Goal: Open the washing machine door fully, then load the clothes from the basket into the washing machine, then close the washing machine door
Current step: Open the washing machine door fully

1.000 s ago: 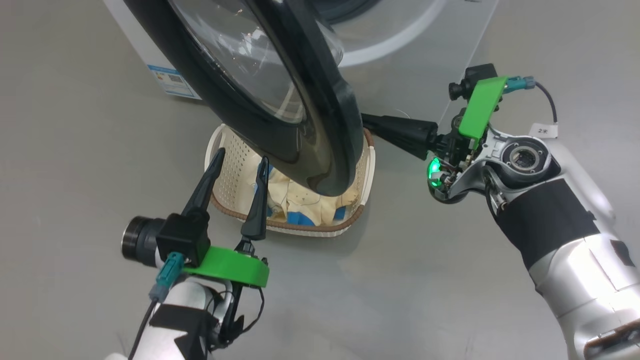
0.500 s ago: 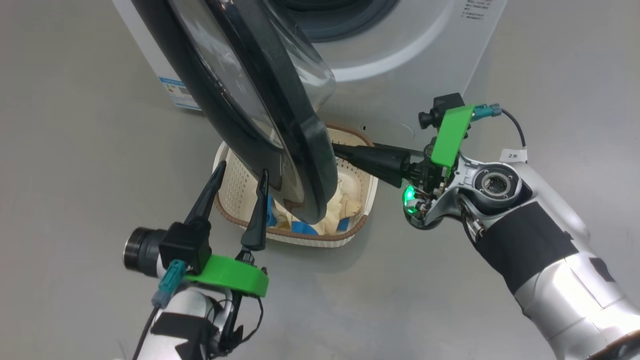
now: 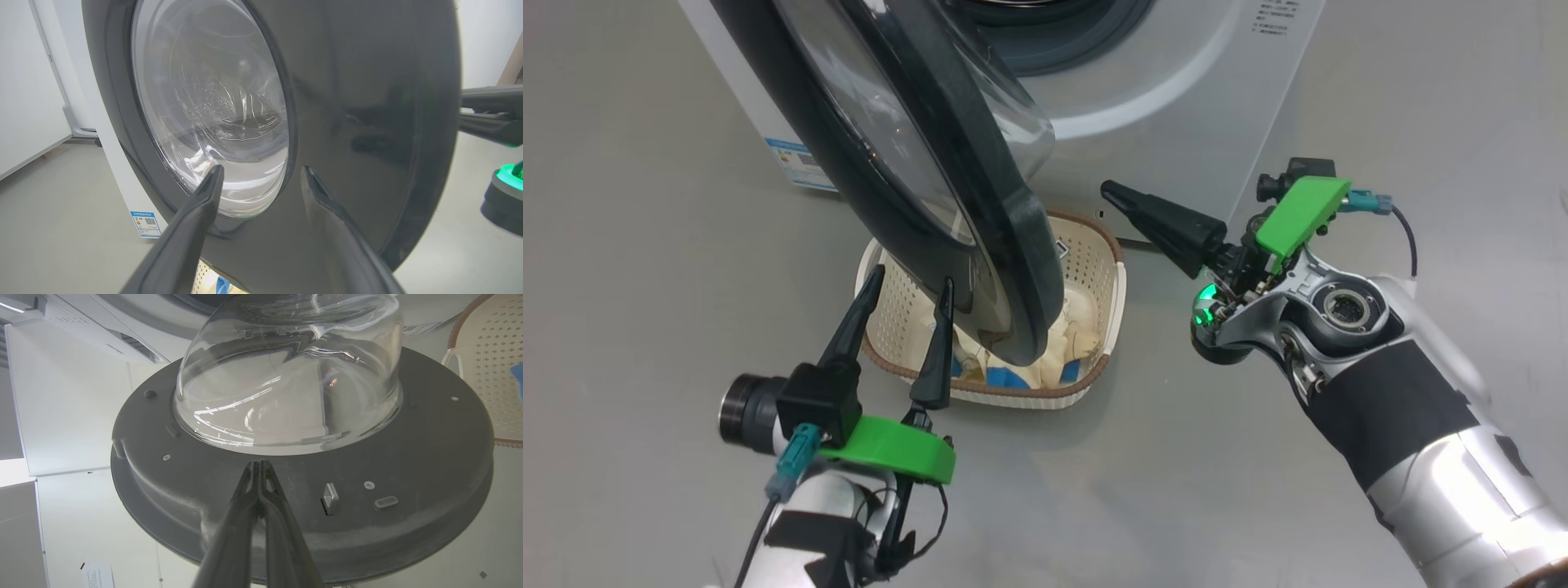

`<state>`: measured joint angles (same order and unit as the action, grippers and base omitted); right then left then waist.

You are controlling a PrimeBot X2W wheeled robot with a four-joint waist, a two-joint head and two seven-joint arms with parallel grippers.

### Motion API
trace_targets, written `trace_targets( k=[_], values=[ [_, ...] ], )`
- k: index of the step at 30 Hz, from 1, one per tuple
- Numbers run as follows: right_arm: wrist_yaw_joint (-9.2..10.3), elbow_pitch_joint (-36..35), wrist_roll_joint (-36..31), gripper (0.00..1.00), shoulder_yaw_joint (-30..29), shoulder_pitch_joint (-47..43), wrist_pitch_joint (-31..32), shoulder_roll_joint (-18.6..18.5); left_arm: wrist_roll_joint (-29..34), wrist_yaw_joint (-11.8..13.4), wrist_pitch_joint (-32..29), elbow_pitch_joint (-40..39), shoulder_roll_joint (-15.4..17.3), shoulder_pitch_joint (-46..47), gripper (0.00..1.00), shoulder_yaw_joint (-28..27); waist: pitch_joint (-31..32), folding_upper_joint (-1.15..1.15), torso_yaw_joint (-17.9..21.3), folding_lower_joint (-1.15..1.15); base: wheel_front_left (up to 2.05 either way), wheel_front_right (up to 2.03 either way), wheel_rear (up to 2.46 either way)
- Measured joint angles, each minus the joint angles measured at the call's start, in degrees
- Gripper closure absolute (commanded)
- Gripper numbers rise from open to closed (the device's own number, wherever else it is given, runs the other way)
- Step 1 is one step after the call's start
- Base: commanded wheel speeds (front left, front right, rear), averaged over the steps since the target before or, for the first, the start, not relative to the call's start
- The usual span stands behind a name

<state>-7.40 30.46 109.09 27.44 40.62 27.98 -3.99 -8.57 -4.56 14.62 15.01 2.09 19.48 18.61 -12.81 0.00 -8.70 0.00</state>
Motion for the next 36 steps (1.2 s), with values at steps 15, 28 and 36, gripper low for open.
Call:
trace_targets(
  k=[15,28,36],
  values=[
    [0.00,-9.53,-22.53,0.00,-6.31,-8.87,-31.53,-6.62,0.48,-0.49,0.00,1.27,0.02,-1.38,0.00,-1.69,2.62,0.00,2.17,0.00,0.00,0.00,0.00],
    [0.00,-11.39,-64.03,0.00,-13.67,-16.17,-42.39,-10.68,1.11,-0.94,0.00,1.91,0.05,-4.70,0.00,-3.87,5.43,0.00,5.67,0.00,0.00,0.00,0.00],
    [0.00,-19.67,-87.73,0.00,-23.03,-28.56,-42.43,-4.27,1.14,-1.02,0.00,2.43,0.05,-5.28,0.00,-4.52,7.01,0.00,6.96,0.00,0.00,0.00,0.00]
  ],
)
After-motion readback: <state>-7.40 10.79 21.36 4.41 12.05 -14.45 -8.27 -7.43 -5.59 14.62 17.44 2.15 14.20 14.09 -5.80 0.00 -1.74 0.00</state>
